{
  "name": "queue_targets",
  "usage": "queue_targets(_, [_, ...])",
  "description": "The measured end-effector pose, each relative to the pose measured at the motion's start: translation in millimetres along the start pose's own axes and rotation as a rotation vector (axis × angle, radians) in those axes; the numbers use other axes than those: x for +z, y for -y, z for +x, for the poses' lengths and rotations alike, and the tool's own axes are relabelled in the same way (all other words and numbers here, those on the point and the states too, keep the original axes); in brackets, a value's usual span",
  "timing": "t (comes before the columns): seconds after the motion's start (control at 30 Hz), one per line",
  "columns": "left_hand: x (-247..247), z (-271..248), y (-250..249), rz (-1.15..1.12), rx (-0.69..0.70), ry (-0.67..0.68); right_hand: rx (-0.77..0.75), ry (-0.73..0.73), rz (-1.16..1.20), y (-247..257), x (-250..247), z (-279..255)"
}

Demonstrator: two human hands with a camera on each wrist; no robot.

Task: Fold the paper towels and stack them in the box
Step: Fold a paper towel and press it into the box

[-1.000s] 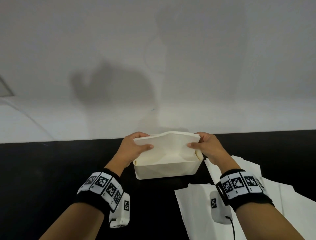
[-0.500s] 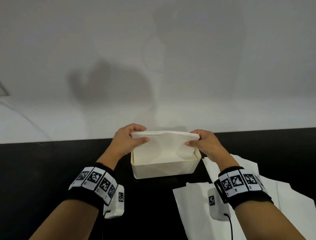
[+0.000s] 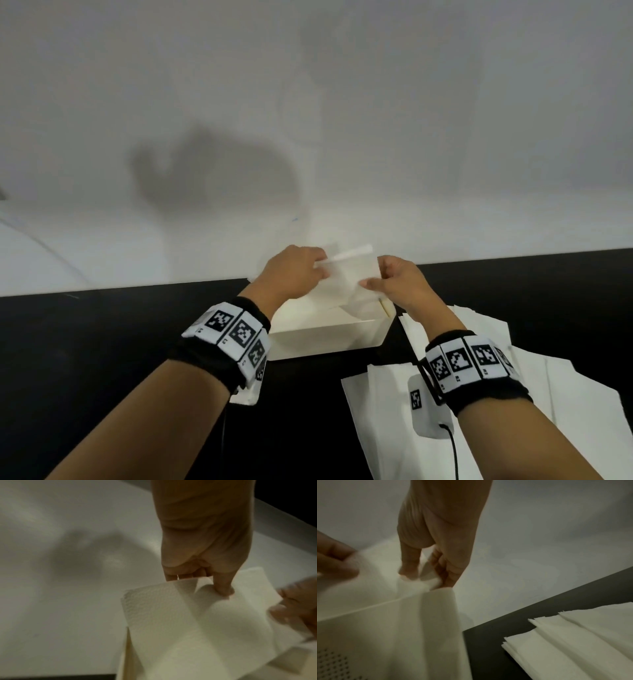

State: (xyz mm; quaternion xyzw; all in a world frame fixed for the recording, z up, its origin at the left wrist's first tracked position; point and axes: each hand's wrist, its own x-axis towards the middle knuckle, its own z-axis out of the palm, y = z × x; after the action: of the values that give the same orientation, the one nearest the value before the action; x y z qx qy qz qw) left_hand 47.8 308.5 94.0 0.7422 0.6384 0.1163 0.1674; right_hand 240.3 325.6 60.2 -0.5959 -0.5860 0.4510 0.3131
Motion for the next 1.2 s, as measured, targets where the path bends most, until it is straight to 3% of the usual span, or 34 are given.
queue_targets(0.13, [-13.6,-2.2,4.1,-0.717,-0.169,-0.248,0.008,0.021,0.211,7.0,-4.4,-7.5])
queue_targets(0.27, [-7.8,-5.5,-3.6,-1.439,-0.282,-0.281,0.039,0.123,0.167,12.6,6.1,-7.9])
queue_targets(0.33, [-0.5,-8.4,-3.0,-1.625,-0.27,-0.279,0.03,0.122,0.133,14.0,10.2,-9.3])
queue_targets(0.47, [8.5,-18.4,9.4,-1.773,-0.186,-0.334,0.03,-0.001,0.21,11.0,1.2,-7.6])
queue_targets(0.6, [0.8,-32.7,39.1,-1.565,-0.199,-0.405,0.023,-0.081,0.216,0.4,-15.2,-3.2])
queue_targets(0.83, [17.8,-49.7,59.3,-0.706,-0.234,-0.142,0.006,0.013,0.037,-5.7,-9.7,-5.6])
queue_targets(0.93, [18.6,-45.9,54.3,-0.588,-0.243,-0.159,-0.002,0.0,-0.06,-2.1,-8.9,-5.1])
queue_targets(1.1, [5.9,-38.0,44.3,-0.587,-0.317,-0.29,-0.019,-0.149,0.024,10.2,-7.8,-1.9])
queue_targets(1.2, [9.7,-37.4,40.4,-0.282,-0.379,-0.203,-0.028,-0.14,-0.153,9.2,-1.0,-0.1])
